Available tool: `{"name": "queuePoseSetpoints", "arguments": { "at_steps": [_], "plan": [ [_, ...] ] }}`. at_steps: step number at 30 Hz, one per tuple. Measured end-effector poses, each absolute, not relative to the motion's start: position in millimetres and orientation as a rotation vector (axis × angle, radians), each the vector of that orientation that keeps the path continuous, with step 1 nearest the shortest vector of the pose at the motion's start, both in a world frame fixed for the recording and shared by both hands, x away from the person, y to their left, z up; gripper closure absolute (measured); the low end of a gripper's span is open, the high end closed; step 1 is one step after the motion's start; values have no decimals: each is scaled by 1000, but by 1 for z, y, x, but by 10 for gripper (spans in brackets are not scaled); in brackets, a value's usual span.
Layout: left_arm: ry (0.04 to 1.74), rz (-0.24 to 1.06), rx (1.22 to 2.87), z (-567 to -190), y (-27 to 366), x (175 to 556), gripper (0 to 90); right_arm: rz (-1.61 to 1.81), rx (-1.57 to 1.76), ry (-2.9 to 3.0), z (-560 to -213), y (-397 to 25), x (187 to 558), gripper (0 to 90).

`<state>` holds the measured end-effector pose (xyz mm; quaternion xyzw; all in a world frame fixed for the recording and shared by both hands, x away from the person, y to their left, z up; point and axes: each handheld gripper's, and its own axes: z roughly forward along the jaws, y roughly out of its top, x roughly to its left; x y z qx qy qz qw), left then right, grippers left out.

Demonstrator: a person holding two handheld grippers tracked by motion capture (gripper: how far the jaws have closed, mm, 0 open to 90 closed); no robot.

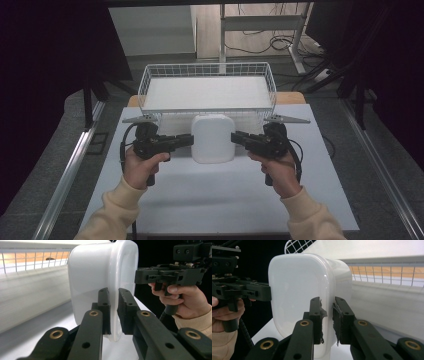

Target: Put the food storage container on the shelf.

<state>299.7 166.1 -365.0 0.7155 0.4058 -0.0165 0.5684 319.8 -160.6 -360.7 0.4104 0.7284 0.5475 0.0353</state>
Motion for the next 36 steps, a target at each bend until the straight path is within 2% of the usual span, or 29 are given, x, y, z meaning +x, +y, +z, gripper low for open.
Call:
{"name": "queuePoseSetpoints", "arguments": {
  "at_steps": [21,36],
  "plan": [
    [921,16,1679,-313,171,328,821,1730,1211,2196,-314,-156,350,780],
    [929,30,1682,-293,176,348,821,1714,1187,2209,-290,-150,372,780]
  ]
}}
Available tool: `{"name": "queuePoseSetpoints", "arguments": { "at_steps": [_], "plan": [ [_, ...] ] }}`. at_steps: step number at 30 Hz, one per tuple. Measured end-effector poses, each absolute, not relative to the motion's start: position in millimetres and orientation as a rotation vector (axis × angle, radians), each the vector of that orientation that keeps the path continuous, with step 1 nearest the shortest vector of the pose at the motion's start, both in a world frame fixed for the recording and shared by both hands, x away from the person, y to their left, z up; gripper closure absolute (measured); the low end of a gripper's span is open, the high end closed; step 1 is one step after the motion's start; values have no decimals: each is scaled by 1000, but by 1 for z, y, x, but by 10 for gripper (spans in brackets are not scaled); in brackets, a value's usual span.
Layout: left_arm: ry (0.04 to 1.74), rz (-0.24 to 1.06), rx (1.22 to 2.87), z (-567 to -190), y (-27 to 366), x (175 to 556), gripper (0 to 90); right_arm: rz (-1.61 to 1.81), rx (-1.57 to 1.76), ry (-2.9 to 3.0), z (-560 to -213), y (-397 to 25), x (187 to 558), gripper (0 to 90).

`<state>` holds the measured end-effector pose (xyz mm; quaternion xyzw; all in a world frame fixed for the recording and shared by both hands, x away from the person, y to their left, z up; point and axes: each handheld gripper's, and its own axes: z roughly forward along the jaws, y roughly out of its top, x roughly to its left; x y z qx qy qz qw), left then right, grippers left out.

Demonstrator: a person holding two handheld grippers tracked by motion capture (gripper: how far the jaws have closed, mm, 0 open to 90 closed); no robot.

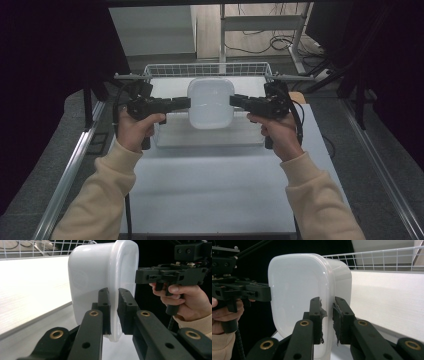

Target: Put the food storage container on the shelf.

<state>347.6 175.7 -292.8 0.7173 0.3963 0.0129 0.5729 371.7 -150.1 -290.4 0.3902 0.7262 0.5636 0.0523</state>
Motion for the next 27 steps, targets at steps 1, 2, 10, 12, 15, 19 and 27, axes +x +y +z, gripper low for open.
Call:
{"name": "queuePoseSetpoints", "arguments": {
  "at_steps": [1,2,10,12,15,19,27],
  "plan": [
    [931,30,1682,-292,176,349,821,1719,1185,2205,-290,-150,373,780],
    [930,30,1681,-291,176,350,821,1719,1185,2209,-289,-149,375,780],
    [935,17,1675,-286,180,366,820,1703,1195,2213,-280,-146,387,781],
    [934,13,1672,-286,181,370,819,1701,1201,2215,-278,-145,390,782],
    [936,8,1668,-285,183,376,819,1688,1201,2218,-275,-143,394,783],
    [942,-1,1664,-284,186,384,818,1682,1207,2219,-271,-140,402,784],
    [967,-34,1660,-284,191,403,817,1649,1246,2246,-266,-135,420,784]
  ]
}}
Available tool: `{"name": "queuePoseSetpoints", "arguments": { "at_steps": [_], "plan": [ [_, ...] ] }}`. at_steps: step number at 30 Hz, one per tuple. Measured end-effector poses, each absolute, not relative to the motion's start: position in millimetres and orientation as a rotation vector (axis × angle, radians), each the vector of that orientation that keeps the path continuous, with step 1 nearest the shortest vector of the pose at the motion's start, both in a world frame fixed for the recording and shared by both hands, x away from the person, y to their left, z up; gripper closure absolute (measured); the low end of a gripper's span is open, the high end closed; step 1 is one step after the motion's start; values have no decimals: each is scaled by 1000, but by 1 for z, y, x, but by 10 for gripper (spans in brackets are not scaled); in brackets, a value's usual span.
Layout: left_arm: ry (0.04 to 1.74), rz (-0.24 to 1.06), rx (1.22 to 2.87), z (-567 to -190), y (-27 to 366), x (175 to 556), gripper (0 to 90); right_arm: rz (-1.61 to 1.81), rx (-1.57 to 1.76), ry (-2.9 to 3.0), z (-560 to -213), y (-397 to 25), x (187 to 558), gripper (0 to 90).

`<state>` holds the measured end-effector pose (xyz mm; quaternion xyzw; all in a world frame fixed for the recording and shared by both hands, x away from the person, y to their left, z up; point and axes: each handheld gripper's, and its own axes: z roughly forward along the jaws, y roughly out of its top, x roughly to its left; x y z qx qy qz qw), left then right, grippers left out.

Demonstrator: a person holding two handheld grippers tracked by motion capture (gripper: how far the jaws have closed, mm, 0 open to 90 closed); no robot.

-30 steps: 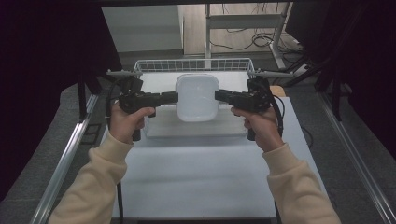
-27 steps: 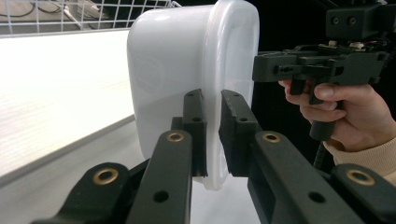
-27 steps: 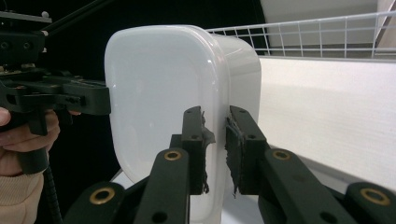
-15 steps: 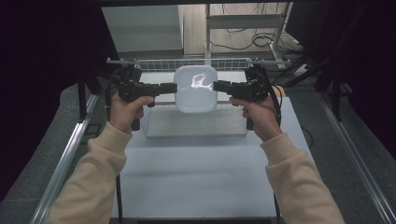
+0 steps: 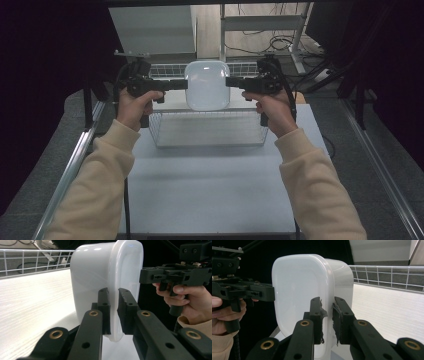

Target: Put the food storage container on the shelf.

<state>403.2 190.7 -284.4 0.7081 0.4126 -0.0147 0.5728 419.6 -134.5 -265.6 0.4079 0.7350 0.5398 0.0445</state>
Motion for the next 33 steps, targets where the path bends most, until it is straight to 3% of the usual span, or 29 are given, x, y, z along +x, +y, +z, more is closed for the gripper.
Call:
{"name": "queuePoseSetpoints", "arguments": {
  "at_steps": [22,33],
  "plan": [
    [1094,-176,1646,-304,191,459,805,1575,1442,2297,-277,-131,468,770],
    [1200,-300,1544,-317,196,489,729,1604,1596,2283,-292,-128,501,714]
  ]
}}
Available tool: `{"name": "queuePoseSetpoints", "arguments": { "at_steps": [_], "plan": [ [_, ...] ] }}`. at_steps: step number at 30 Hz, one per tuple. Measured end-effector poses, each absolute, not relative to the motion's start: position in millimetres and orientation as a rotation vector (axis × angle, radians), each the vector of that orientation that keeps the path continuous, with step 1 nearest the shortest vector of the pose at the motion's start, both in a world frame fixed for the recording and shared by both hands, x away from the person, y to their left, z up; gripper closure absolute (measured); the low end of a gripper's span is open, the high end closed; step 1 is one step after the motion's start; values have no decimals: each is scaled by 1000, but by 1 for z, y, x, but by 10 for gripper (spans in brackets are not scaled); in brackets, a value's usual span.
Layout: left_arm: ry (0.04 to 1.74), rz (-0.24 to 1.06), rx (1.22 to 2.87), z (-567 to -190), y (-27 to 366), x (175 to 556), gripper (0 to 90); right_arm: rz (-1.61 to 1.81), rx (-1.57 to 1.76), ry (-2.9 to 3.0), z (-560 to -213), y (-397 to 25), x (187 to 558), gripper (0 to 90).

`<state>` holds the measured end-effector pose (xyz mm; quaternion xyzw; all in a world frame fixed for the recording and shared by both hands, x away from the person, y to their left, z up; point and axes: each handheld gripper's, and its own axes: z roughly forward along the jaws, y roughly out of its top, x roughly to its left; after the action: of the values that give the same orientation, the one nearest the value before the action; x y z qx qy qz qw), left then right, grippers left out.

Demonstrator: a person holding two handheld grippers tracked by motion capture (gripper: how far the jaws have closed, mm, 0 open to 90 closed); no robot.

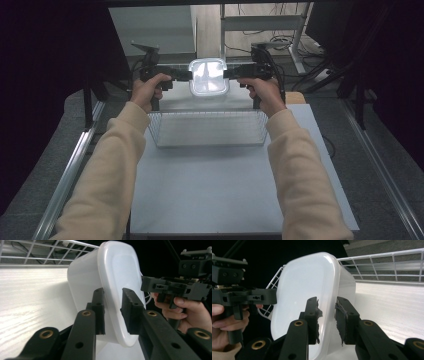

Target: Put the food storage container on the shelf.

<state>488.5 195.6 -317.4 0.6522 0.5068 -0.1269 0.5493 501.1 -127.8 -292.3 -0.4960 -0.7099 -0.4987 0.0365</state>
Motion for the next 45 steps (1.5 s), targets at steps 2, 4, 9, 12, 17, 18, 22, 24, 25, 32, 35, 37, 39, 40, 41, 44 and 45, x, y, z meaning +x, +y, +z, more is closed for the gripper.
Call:
{"name": "queuePoseSetpoints", "arguments": {
  "at_steps": [2,4,9,12,17,18,22,24,25,32,35,37,39,40,41,44,45],
  "plan": [
    [1210,-323,1529,-321,197,493,716,-1533,-1531,-2147,-295,-128,505,712],
    [1221,-343,1515,-325,198,497,700,-1537,-1537,-2117,-299,-129,509,707],
    [1245,-368,1495,-332,198,502,659,-1529,-1559,-2074,-305,-127,514,680],
    [1246,-356,1500,-332,196,502,647,-1537,-1556,-2072,-306,-127,514,657],
    [1253,-272,1511,-327,194,497,475,-1591,-1564,-2096,-301,-125,507,448],
    [1250,-247,1511,-324,194,494,428,-1607,-1558,-2122,-299,-124,504,416],
    [1213,-150,1542,-314,197,481,345,-1651,-1495,-2237,-289,-124,491,356],
    [1193,-103,1558,-309,197,473,329,-1663,-1467,-2284,-286,-125,485,343],
    [1187,-80,1565,-306,198,469,324,-1670,-1452,-2307,-285,-126,481,343],
    [1151,18,1628,-299,201,437,302,-1693,-1366,-2394,-288,-139,459,338],
    [1140,42,1647,-300,203,425,302,-1700,-1349,-2423,-291,-147,450,337],
    [1132,62,1653,-300,204,417,300,-1698,-1342,-2431,-293,-150,446,336],
    [1120,71,1655,-301,205,410,299,-1712,-1329,-2437,-295,-154,440,336],
    [1112,83,1661,-301,205,405,297,-1718,-1321,-2443,-295,-156,437,336],
    [1101,97,1675,-302,206,400,297,-1723,-1317,-2444,-296,-159,433,336],
    [1085,115,1694,-308,206,384,289,-1743,-1292,-2464,-299,-165,423,336],
    [1077,116,1698,-311,207,378,283,-1746,-1279,-2479,-300,-167,419,334]
  ]
}}
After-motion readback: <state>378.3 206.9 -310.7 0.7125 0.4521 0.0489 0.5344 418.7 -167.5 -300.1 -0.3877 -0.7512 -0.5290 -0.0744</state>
